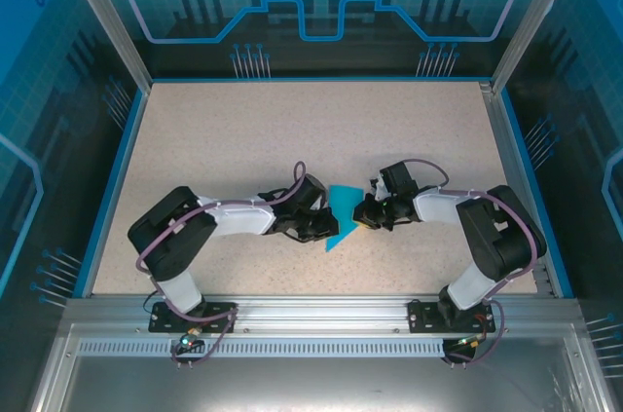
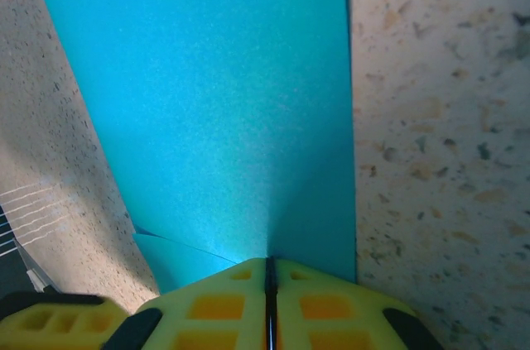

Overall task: Fold a paper plane with a square sheet of paper (pick it up from the middle)
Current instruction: Third fold the triangle at the center of the table.

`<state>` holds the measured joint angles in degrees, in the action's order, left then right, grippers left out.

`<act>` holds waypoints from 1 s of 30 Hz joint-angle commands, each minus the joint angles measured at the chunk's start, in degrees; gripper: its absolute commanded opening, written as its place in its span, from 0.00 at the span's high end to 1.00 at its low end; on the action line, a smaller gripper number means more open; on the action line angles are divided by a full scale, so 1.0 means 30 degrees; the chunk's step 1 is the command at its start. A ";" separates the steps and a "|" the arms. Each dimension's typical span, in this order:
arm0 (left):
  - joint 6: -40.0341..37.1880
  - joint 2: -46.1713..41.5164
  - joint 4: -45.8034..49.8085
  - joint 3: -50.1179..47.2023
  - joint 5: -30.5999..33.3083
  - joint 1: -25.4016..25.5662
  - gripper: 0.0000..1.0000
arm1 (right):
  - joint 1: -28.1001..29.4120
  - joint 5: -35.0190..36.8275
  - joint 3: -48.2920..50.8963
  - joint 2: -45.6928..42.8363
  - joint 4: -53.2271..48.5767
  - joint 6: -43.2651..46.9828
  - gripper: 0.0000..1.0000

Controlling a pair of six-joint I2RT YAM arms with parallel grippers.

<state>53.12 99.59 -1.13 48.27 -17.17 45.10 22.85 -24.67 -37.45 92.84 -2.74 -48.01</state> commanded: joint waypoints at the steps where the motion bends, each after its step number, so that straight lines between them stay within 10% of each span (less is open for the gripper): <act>1: 0.0467 0.0763 0.0017 -0.0398 0.0525 -0.0120 0.90 | 0.0176 -0.0435 -0.0016 -0.0248 0.0027 0.0218 0.90; 30: -0.0977 0.1104 0.2979 -0.0251 0.1993 -0.0085 0.96 | -0.0224 -0.0780 0.1177 0.0881 0.2010 0.1593 0.92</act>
<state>51.92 101.43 0.78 48.71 -15.31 45.06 24.67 -30.22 -35.33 94.87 3.68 -45.21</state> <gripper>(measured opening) 0.053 0.077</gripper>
